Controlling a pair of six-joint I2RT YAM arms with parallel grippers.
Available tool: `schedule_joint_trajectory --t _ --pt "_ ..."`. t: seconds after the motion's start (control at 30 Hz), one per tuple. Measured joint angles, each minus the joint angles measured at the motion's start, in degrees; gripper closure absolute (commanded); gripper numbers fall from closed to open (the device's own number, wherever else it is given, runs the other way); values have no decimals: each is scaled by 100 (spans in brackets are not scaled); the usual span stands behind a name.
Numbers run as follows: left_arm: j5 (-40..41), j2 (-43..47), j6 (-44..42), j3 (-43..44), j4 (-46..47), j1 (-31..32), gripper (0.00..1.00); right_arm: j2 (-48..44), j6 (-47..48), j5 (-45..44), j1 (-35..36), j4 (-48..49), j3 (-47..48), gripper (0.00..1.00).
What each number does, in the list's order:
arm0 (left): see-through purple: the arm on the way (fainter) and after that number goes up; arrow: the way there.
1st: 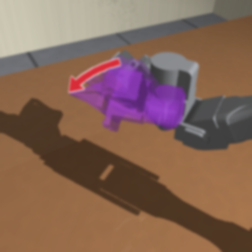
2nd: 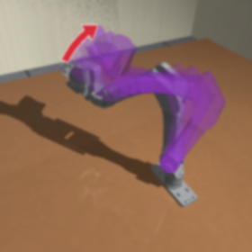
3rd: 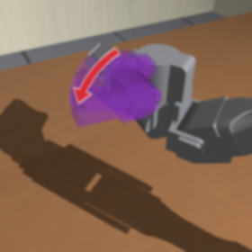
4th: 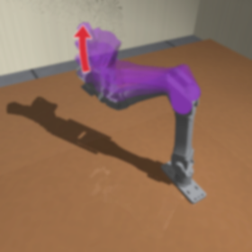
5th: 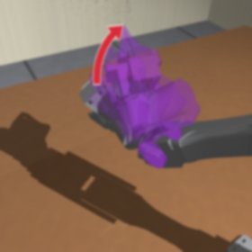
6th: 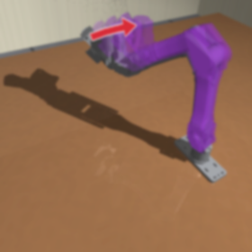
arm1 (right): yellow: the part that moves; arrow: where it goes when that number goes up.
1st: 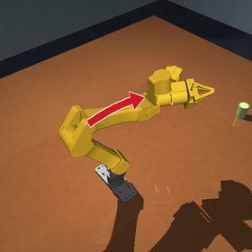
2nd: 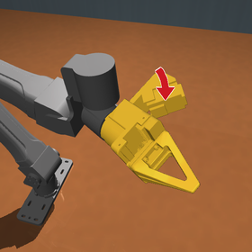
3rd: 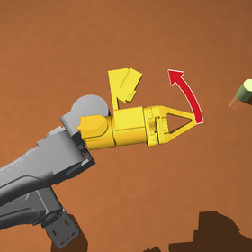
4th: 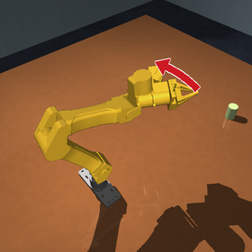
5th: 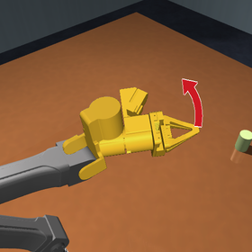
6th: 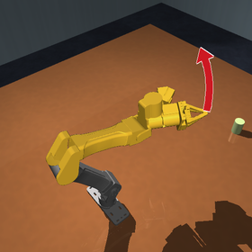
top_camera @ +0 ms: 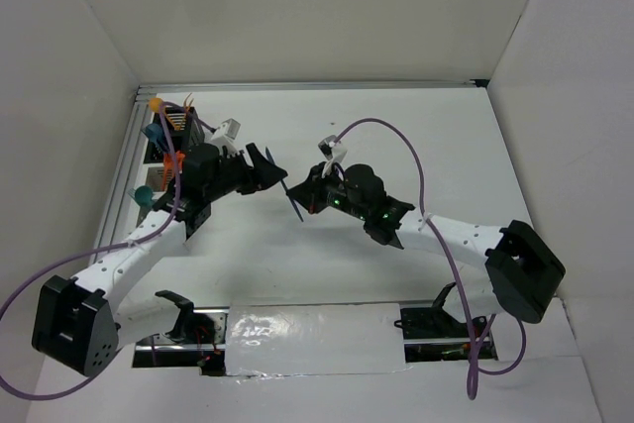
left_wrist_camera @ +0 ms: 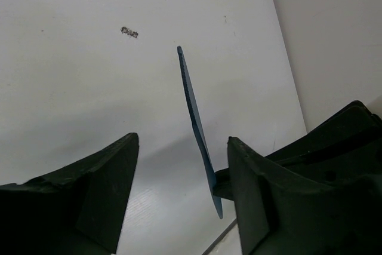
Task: Sort the eating utensils into containers
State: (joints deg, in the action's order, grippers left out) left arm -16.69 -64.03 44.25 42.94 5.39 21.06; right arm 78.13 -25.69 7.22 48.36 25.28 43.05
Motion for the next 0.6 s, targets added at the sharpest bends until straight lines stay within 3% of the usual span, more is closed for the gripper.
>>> schedule_joint_trajectory --t 0.07,0.1,0.17,0.2,0.27,0.33,0.4,0.43,0.57,0.6 --pt "13 -85 37 31 37 63 38 0 -9 -39 17 61 2 100" --pt "15 -129 79 42 76 83 53 0 -17 -42 31 94 7 100" --pt "7 -192 131 50 149 116 67 2 -17 -57 70 107 33 100" --pt "-20 -219 103 55 221 129 79 9 -13 -72 94 98 61 100" --pt "-111 -245 131 79 415 166 89 48 4 -114 116 57 109 100" --pt "-101 -271 28 122 505 210 100 68 7 -168 116 44 138 92" --pt "-68 -350 -94 160 581 208 100 68 7 -210 116 -39 205 80" --pt "-44 -387 -170 179 599 192 100 66 26 -232 116 -136 269 55" --pt "-98 -442 -634 358 584 -168 100 -166 155 -382 20 -837 503 15" --pt "-120 -442 -750 470 570 -328 99 -367 205 -435 -79 -1121 505 1"
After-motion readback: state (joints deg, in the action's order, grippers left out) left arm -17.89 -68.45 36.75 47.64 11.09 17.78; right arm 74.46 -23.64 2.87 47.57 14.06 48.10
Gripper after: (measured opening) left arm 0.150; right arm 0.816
